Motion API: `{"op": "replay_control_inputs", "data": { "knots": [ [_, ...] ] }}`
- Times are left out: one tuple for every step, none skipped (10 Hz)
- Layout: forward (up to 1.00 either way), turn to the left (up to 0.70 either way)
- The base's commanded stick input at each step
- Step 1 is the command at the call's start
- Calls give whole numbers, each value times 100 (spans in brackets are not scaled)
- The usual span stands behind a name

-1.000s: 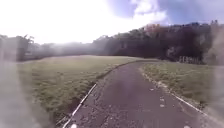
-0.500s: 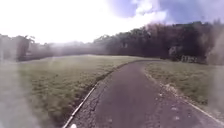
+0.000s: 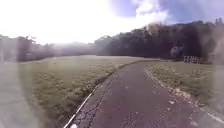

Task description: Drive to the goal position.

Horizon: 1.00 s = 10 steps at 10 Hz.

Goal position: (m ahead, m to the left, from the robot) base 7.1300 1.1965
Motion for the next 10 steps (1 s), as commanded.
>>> {"op": "replay_control_inputs", "data": {
  "knots": [
    [70,-12],
    [70,-12],
    [70,-12],
    [70,-12],
    [70,-12],
    [70,-12],
    [70,-12],
    [70,-10],
    [70,-9],
    [70,0]
  ]
}}
